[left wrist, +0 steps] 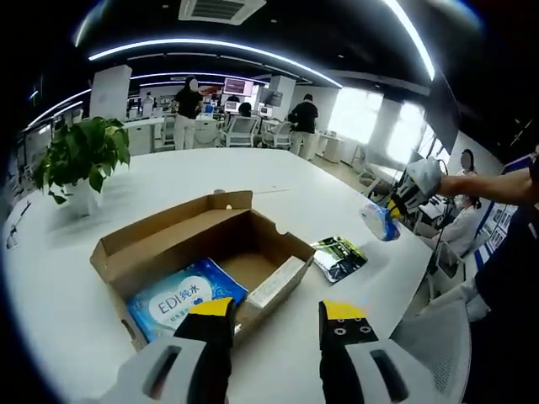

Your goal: Operate the shoe box by opening the lid, removing the specified soft item, and placing it in the target area until the item is outside and the box remains undamaged.

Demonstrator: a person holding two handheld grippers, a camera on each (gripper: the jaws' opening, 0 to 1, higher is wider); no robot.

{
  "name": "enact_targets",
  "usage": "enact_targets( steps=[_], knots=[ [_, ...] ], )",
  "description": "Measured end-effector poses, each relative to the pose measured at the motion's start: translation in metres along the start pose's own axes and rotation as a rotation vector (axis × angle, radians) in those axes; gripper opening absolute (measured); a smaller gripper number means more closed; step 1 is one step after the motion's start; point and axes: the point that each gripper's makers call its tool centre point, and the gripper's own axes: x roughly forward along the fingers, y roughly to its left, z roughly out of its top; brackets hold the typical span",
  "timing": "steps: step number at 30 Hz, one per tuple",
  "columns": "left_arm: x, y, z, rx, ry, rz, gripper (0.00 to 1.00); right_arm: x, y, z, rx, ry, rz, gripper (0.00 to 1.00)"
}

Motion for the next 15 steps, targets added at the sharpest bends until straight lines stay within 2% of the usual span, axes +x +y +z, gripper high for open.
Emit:
enact_targets(
  steps=[7,15],
  knots=[
    [0.008,-0.010,0.001,-0.002,0.009,0.001,0.40,0.003,-0.009,-0.022,0.012,0.019,0.001,0.00],
    [0.007,-0.011,0.003,-0.007,0.010,0.017,0.40,0.019,-0.013,-0.029,-0.009,0.033,0.026,0.00]
  ],
)
